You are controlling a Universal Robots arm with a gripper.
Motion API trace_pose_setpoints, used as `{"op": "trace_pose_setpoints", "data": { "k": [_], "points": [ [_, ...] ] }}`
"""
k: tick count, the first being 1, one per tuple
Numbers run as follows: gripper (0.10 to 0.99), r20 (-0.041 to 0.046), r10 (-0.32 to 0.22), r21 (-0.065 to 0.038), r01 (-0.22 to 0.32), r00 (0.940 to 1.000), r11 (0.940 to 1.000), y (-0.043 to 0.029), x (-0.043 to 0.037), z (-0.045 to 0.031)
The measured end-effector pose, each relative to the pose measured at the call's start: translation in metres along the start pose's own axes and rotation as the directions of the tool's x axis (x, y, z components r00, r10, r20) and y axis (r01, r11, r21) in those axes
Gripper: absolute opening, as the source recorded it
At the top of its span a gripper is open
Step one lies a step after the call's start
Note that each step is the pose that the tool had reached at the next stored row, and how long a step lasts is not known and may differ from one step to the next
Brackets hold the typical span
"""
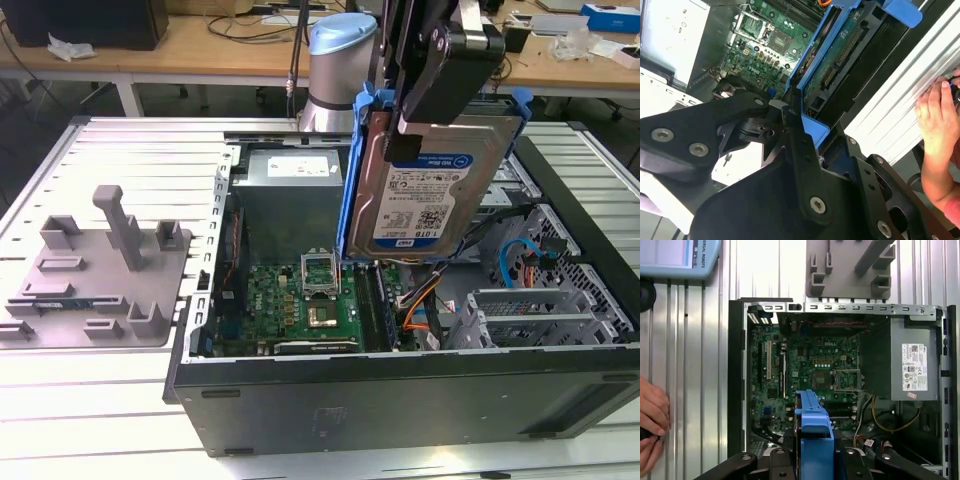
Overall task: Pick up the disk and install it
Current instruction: 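Insert the disk into the insertion slot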
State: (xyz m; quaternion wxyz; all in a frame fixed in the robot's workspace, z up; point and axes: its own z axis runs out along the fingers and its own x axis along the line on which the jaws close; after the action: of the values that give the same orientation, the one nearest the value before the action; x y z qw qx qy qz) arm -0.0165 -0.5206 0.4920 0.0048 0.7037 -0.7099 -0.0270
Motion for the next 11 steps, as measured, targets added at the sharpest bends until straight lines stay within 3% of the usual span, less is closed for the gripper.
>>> {"op": "trace_pose_setpoints", "data": {
  "k": [6,11],
  "points": [
    [0.369,0.0002,0.001,0.000,-0.001,1.0000,1.0000,0.0002,0.0000,0.0001],
    [0.369,0.0004,0.001,0.007,-0.001,1.0000,1.0000,0.0000,0.0005,0.0002]
  ]
}}
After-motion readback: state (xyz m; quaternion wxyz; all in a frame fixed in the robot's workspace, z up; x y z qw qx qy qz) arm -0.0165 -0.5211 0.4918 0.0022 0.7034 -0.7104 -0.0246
